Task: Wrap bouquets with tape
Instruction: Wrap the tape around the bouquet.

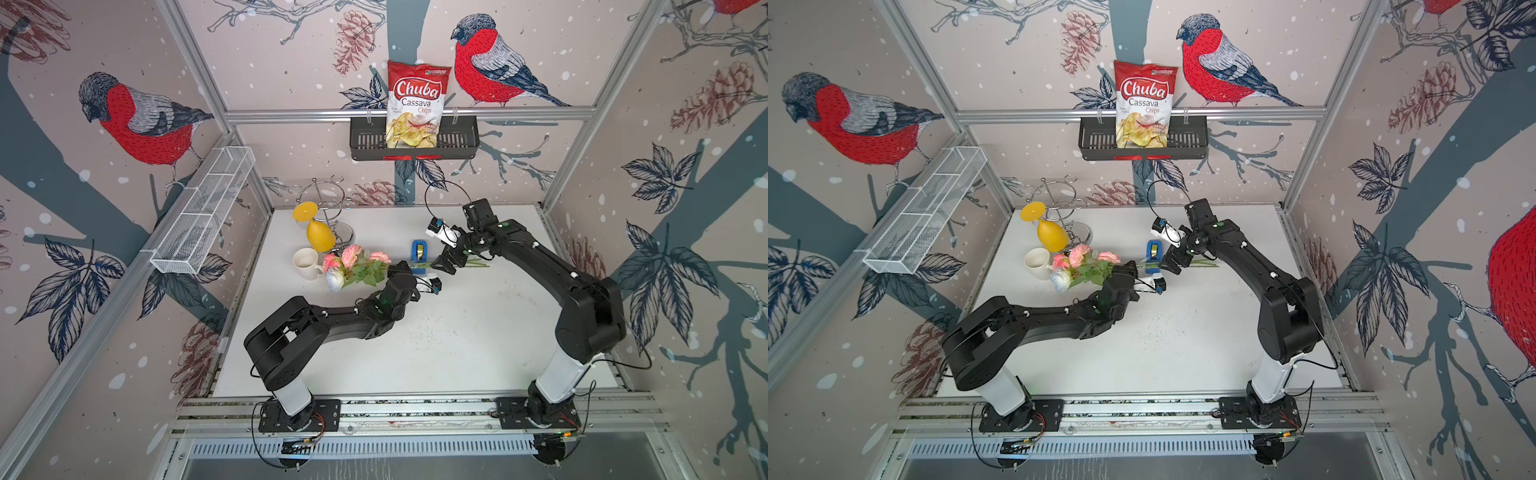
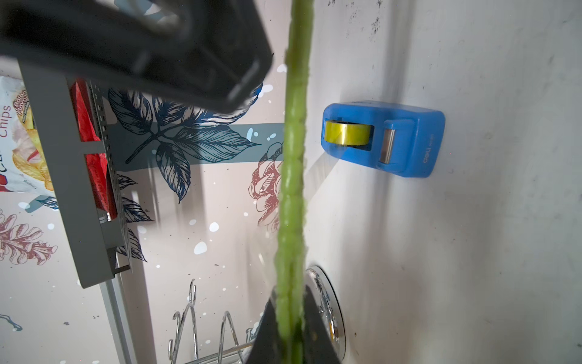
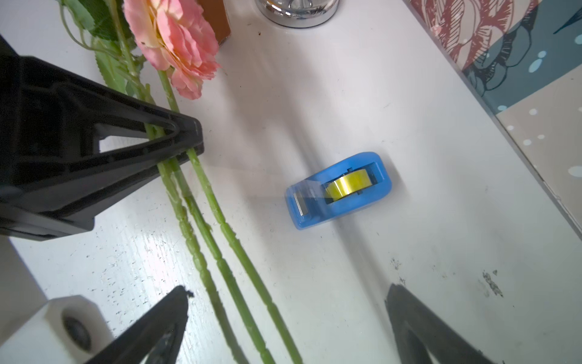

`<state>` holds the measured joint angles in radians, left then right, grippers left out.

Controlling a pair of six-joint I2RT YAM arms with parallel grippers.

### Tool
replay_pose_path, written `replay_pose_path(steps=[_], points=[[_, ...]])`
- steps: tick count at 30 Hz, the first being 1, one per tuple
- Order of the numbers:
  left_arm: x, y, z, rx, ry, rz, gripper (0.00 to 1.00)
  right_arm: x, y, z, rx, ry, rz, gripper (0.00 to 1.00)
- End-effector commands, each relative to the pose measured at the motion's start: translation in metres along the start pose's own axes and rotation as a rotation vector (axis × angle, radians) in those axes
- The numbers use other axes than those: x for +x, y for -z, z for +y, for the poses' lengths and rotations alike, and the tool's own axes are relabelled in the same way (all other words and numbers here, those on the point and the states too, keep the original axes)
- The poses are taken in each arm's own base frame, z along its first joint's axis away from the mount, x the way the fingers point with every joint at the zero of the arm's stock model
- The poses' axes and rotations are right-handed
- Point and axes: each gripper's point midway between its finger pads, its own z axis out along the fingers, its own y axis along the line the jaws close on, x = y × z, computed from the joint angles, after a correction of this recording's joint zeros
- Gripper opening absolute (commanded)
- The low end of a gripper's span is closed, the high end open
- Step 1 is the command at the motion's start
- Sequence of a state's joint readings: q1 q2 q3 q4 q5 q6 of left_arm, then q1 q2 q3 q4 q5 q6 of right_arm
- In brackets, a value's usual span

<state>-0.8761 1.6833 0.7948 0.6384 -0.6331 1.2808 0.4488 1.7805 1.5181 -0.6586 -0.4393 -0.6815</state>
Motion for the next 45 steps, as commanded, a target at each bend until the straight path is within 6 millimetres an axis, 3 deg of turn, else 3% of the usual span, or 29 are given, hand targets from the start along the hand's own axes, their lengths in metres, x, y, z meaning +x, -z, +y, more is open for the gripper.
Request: replay_pose_path(steps=[1,5,14,26,36,38,42,45], points=[[-0.004,0.002,0.015,-0.069,0.021,-0.012,0.0,0.011,-0.01,0.005,-0.06,0.003,0.079,1.0],[-0.005,0.003,0.018,-0.079,0.023,-0.016,0.0,0.019,-0.023,0.005,-0.124,-0.026,0.129,1.0],[-0.004,0.003,0.018,-0.085,0.011,-0.013,0.0,0.017,-0.031,0.017,-0.206,0.006,0.122,0.81],[-0.002,0.003,0.015,-0.106,-0.022,-0.007,0.0,-0.005,0.001,0.017,-0.166,0.069,-0.009,0.94],[-0.002,0.004,0.016,-0.104,-0.021,-0.009,0.0,0.026,-0.033,0.013,-0.144,0.055,0.133,0.89],[-0.003,0.004,0.016,-0.101,-0.021,-0.01,0.0,0.024,-0.036,0.01,-0.113,0.084,0.134,0.84],[-0.002,0.003,0.012,-0.087,-0.03,-0.007,0.0,0.021,-0.034,0.005,-0.034,0.167,0.119,0.53],[-0.002,0.003,0.009,-0.069,-0.03,-0.013,0.0,0.016,-0.03,0.005,0.027,0.229,0.087,0.39]])
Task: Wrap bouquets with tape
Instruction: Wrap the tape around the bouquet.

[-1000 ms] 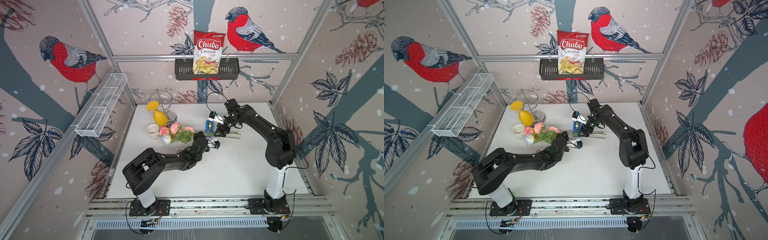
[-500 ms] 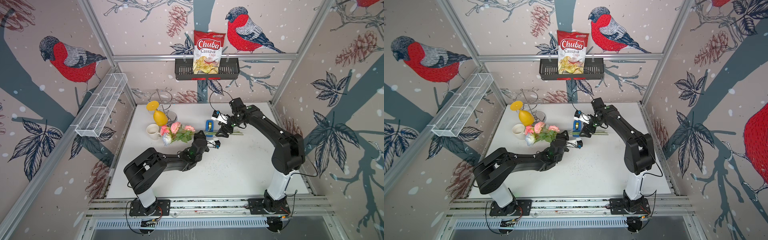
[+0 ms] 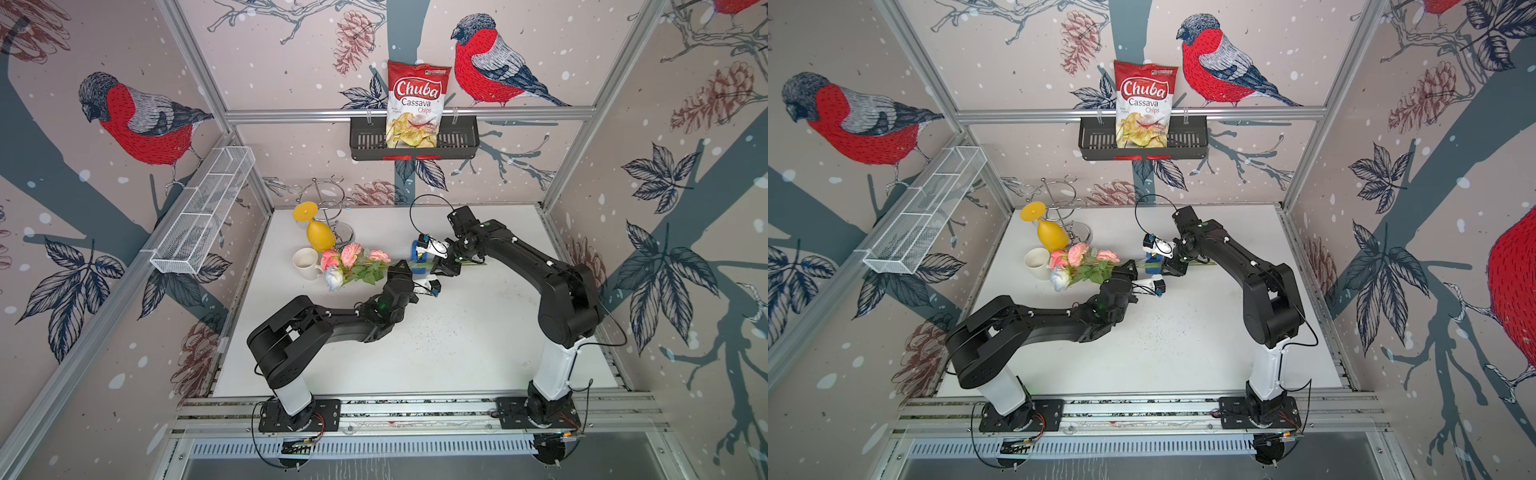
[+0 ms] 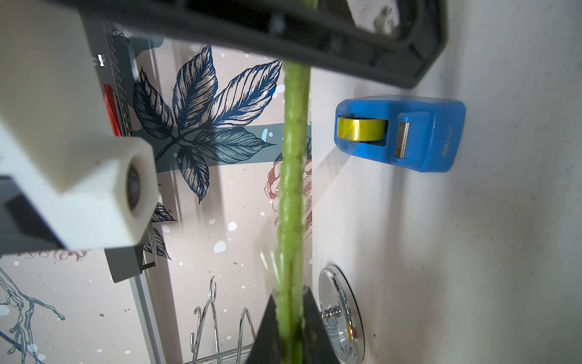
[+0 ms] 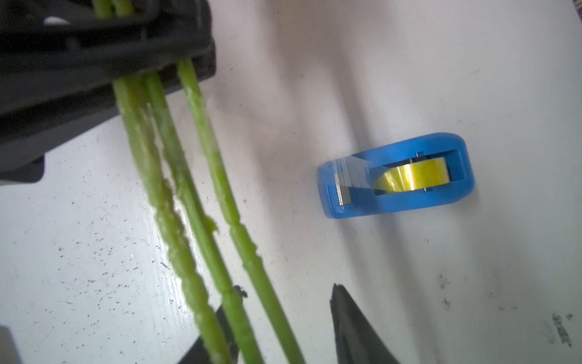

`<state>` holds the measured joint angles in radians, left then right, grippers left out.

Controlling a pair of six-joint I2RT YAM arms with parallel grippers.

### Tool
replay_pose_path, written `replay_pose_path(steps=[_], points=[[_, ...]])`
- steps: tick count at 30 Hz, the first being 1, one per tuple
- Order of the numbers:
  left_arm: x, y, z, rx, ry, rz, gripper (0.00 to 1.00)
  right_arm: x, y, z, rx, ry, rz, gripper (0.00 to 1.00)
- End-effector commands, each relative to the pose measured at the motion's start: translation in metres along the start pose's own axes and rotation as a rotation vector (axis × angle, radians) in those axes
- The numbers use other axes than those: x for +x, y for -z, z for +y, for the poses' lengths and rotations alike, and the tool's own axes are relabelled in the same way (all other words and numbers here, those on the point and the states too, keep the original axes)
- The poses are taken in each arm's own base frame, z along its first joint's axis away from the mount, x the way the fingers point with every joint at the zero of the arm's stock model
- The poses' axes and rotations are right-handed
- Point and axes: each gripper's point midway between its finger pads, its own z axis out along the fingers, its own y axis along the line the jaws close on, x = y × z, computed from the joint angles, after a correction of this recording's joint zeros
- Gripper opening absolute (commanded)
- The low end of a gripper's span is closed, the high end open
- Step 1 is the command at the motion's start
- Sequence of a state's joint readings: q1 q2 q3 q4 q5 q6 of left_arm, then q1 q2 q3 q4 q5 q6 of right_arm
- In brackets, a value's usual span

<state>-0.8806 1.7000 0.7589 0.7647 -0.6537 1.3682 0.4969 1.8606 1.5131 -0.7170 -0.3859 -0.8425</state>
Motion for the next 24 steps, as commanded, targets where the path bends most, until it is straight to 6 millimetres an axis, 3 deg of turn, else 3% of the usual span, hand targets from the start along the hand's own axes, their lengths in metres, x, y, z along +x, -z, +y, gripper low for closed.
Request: replay_pose_path(steps=[1,4,7,11,16,19,24], points=[[-0.003,0.002,0.004,0.0,0.018,-0.015,0.0,-0.011,0.009,-0.017,0.134,0.1,-0.04,0.34],[-0.004,0.002,0.002,0.028,0.026,-0.015,0.0,-0.016,0.017,-0.019,0.198,0.14,-0.069,0.21],[-0.003,0.005,0.003,0.043,0.03,-0.017,0.0,-0.019,0.022,-0.018,0.231,0.179,-0.078,0.0],[-0.003,0.009,0.006,0.058,0.05,-0.029,0.04,-0.018,0.024,-0.018,0.299,0.218,-0.088,0.0],[0.002,0.025,0.005,0.131,0.082,-0.048,0.26,-0.025,0.036,-0.015,0.397,0.29,-0.166,0.0],[0.005,0.041,0.011,0.176,0.147,-0.076,0.33,-0.027,0.038,-0.013,0.43,0.324,-0.189,0.0],[-0.007,0.083,0.026,0.304,0.286,-0.241,0.41,-0.022,0.033,-0.016,0.48,0.346,-0.156,0.0]])
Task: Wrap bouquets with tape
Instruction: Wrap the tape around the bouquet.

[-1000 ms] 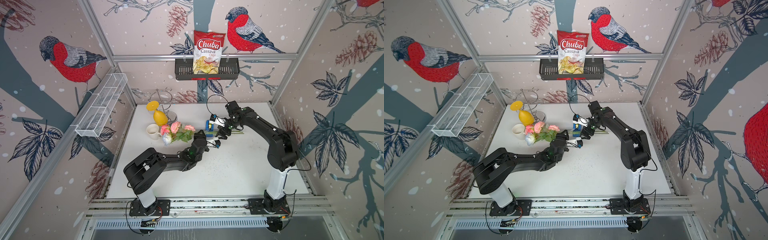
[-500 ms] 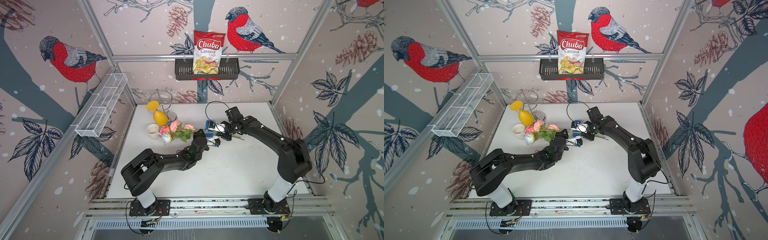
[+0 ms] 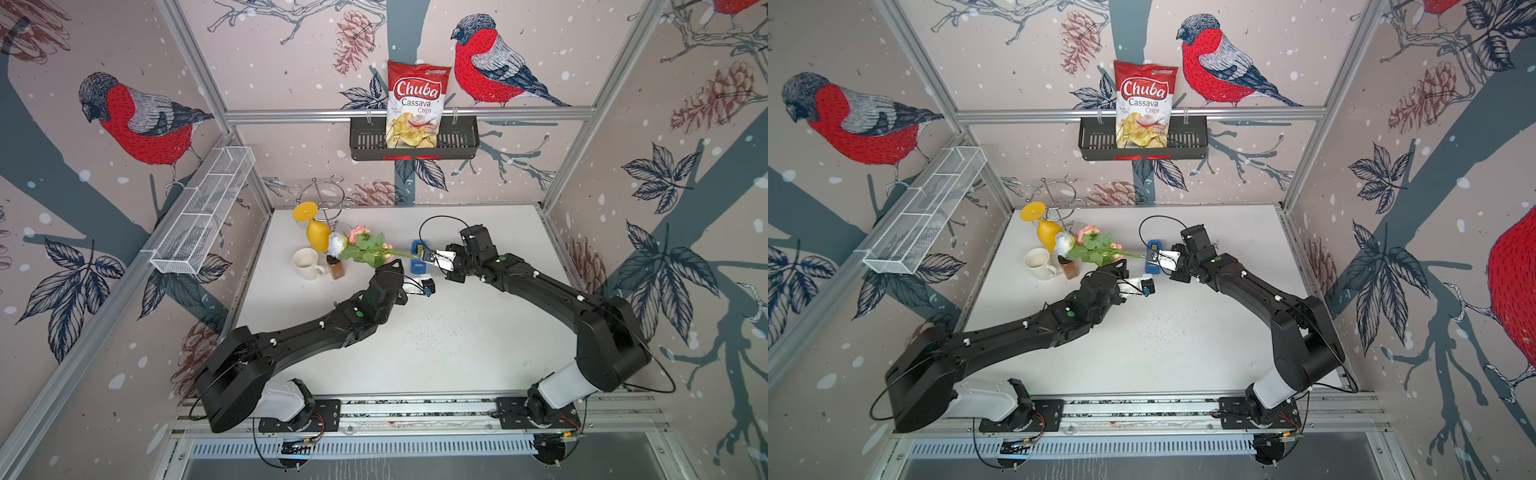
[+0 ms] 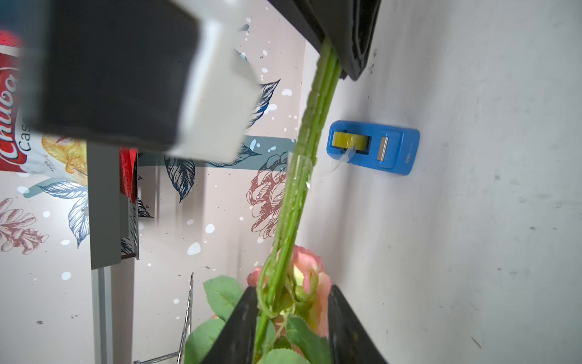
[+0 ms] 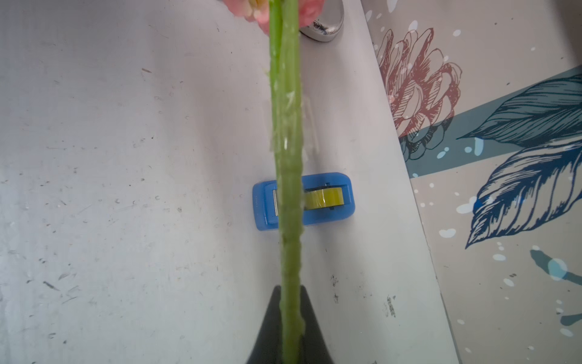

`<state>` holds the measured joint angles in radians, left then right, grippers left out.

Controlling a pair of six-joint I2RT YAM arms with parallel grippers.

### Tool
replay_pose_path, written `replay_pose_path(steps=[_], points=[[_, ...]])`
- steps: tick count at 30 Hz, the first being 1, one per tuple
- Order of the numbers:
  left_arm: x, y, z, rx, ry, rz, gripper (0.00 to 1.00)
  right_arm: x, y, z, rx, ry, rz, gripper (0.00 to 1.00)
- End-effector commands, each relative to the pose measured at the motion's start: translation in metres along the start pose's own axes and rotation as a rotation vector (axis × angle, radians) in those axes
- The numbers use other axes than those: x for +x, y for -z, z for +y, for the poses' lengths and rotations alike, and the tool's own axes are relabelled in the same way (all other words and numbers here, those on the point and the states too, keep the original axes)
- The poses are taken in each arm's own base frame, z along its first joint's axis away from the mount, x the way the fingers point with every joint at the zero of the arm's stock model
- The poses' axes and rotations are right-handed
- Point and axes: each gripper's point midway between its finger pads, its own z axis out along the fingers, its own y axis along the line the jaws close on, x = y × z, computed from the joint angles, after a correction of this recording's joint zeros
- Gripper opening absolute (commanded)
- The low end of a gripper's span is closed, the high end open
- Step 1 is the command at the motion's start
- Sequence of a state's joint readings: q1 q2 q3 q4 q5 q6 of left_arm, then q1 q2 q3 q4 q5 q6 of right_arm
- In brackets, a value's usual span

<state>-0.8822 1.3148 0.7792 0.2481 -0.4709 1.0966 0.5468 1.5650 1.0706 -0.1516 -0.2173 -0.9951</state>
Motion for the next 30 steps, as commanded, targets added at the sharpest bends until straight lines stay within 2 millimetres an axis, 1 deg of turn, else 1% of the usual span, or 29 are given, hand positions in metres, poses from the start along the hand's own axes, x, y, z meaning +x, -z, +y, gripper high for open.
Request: replay_pose_path(steps=[1,3,6,9,12,14,16,18,19,21,23,26,30], points=[[-0.014,0.024,-0.019,0.164,0.095,-0.114,0.41,-0.009,0.001,-0.017,0.097,0.042,-0.023,0.0],[-0.02,0.036,-0.014,0.187,0.118,-0.161,0.42,-0.01,0.003,-0.017,0.124,0.059,-0.029,0.0],[-0.025,0.049,-0.001,0.199,0.156,-0.209,0.42,-0.01,0.007,-0.015,0.171,0.1,-0.025,0.0],[-0.024,0.058,0.012,0.23,0.21,-0.243,0.42,-0.01,0.01,-0.012,0.216,0.137,-0.019,0.0],[-0.022,0.063,0.022,0.279,0.26,-0.268,0.42,-0.01,0.014,-0.011,0.273,0.174,-0.018,0.0],[-0.019,0.063,0.03,0.275,0.277,-0.263,0.43,-0.01,0.017,-0.008,0.309,0.205,-0.01,0.0],[-0.017,0.061,0.032,0.283,0.269,-0.25,0.45,-0.009,0.018,-0.007,0.349,0.233,0.0,0.0],[-0.019,0.059,0.029,0.314,0.275,-0.246,0.45,-0.007,0.021,-0.002,0.381,0.263,0.008,0.0],[-0.019,0.058,0.021,0.351,0.27,-0.242,0.45,-0.007,0.022,0.001,0.394,0.279,0.013,0.0],[-0.023,0.057,0.013,0.427,0.271,-0.239,0.44,-0.007,0.025,0.006,0.428,0.315,0.023,0.0],[-0.024,0.053,0.001,0.508,0.266,-0.217,0.44,-0.006,0.028,0.01,0.462,0.351,0.035,0.0],[-0.022,0.042,-0.011,0.579,0.275,-0.166,0.43,-0.006,0.033,0.014,0.496,0.394,0.047,0.0],[-0.021,0.026,-0.017,0.647,0.304,-0.12,0.4,-0.01,0.04,0.019,0.544,0.436,0.033,0.0]])
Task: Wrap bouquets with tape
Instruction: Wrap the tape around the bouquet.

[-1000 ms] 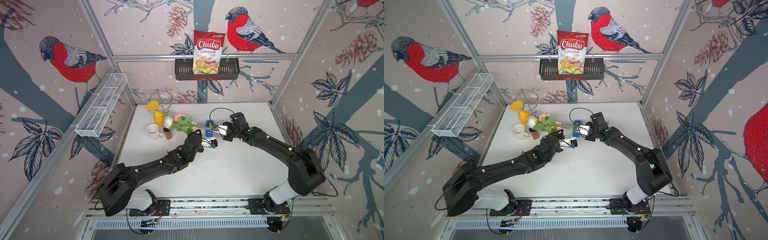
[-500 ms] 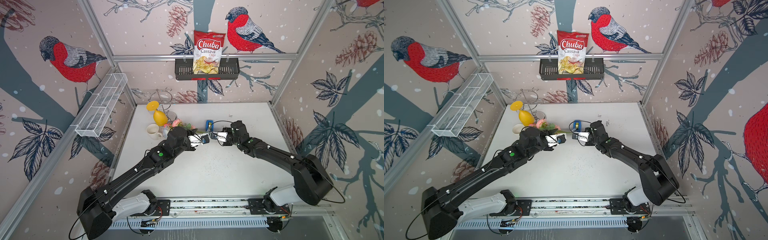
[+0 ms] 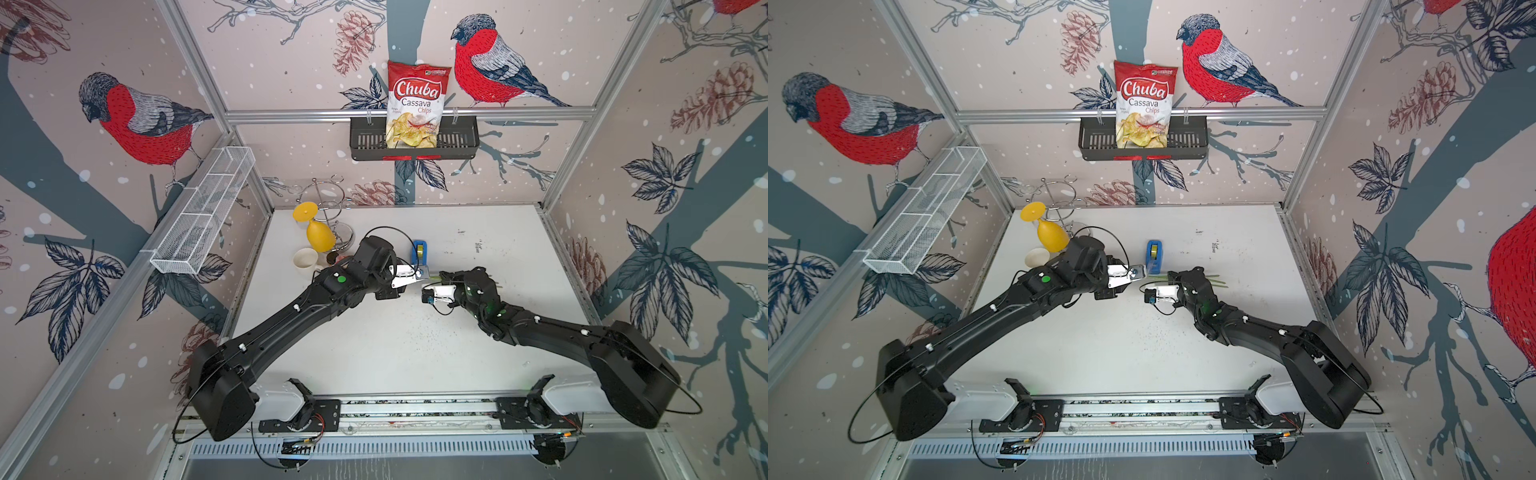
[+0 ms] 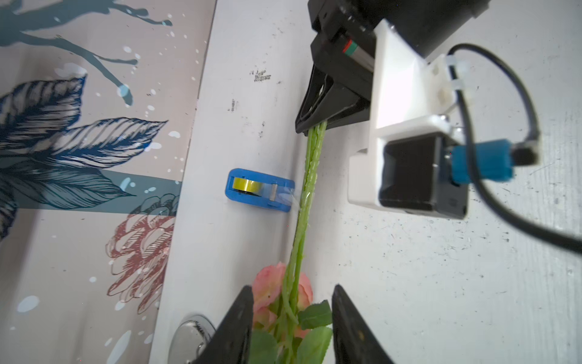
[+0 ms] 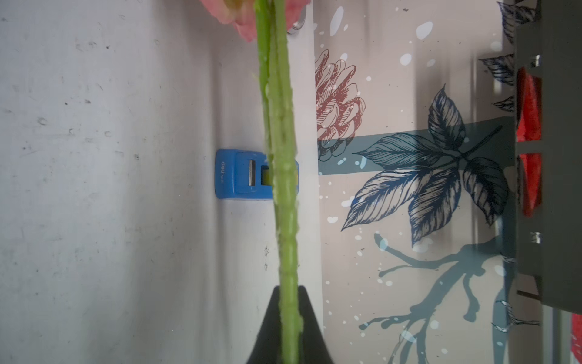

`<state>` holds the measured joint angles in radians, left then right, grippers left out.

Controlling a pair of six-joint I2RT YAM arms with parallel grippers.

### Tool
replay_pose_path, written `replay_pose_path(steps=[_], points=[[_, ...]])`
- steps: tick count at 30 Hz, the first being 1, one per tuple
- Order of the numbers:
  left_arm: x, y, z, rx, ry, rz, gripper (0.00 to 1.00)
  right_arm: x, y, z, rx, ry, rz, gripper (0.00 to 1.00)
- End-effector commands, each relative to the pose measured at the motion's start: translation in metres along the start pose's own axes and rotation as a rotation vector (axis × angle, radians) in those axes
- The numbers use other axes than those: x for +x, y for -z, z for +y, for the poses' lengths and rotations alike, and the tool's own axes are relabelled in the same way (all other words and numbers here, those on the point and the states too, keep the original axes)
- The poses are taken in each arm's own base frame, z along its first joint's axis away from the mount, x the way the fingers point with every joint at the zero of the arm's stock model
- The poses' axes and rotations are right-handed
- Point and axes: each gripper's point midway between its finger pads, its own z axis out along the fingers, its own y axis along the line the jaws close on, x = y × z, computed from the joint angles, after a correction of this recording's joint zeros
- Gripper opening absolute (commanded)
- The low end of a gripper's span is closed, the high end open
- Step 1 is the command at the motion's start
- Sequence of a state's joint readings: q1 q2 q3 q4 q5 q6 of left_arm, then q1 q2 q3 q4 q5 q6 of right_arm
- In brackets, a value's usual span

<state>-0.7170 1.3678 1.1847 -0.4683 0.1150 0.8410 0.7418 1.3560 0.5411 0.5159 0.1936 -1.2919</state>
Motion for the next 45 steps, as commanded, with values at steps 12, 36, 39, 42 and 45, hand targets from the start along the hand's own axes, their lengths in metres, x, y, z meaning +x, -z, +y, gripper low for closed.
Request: replay_pose_path(steps=[12,36,39,42,45], points=[[0.022,-0.053,-0.005,0.328,0.122,0.135,0.48,-0.02,0.015,-0.024,0.178,0.059,-0.06,0.0],[0.023,-0.086,-0.008,0.428,0.09,0.148,0.16,-0.034,0.02,-0.022,0.164,0.022,-0.119,0.0],[0.021,-0.085,0.007,0.347,0.102,0.15,0.0,-0.042,0.023,-0.027,0.172,-0.058,-0.139,0.1],[0.028,-0.086,0.012,0.292,0.129,0.179,0.0,-0.043,0.029,-0.027,0.185,-0.128,-0.138,0.31],[0.035,-0.086,0.012,0.244,0.15,0.192,0.0,-0.041,0.044,-0.027,0.2,-0.191,-0.14,0.48]])
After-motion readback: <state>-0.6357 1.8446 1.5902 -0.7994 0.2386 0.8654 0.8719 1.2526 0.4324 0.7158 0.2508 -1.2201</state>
